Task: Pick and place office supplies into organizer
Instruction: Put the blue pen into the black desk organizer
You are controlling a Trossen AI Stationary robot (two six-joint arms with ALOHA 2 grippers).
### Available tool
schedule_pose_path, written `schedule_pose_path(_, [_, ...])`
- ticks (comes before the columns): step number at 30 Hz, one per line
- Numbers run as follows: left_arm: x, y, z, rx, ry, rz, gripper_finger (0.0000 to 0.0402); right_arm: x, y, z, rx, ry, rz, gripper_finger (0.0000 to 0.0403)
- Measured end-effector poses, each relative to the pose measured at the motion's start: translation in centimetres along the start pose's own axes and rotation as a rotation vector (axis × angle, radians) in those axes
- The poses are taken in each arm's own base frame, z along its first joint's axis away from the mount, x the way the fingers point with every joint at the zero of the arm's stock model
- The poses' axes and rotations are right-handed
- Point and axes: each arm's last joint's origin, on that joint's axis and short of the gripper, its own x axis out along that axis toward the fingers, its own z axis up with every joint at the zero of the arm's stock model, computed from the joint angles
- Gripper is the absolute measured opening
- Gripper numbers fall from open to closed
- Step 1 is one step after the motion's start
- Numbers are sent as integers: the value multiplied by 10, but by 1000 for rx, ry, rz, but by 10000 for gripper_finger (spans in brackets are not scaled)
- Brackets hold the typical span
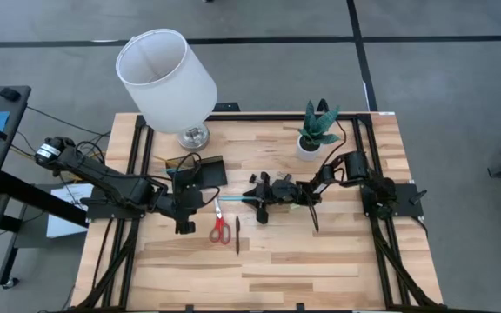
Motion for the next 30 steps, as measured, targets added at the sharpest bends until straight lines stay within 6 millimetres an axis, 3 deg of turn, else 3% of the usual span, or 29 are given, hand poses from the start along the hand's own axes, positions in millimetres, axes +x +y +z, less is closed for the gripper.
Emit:
schedule_pose_path(9, [0, 0, 1, -11, -9, 4, 0, 0, 0, 0, 17, 0, 0, 35])
schedule_pose_path(18, [0, 0, 1, -66, -16, 13, 0, -1, 5, 6, 69, -59, 35, 35])
schedule_pose_path(22, [-2, -3, 0, -57, -16, 0, 0, -9, 8, 28, 110, -79, 44, 35])
schedule_pose_path(26, [-4, -9, -2, -34, -19, -18, 0, -25, 7, 73, 94, -163, 28, 28])
schedule_pose_path(30, [-8, -16, -5, -22, -24, -44, 0, -44, 3, 110, 37, -125, -69, 28])
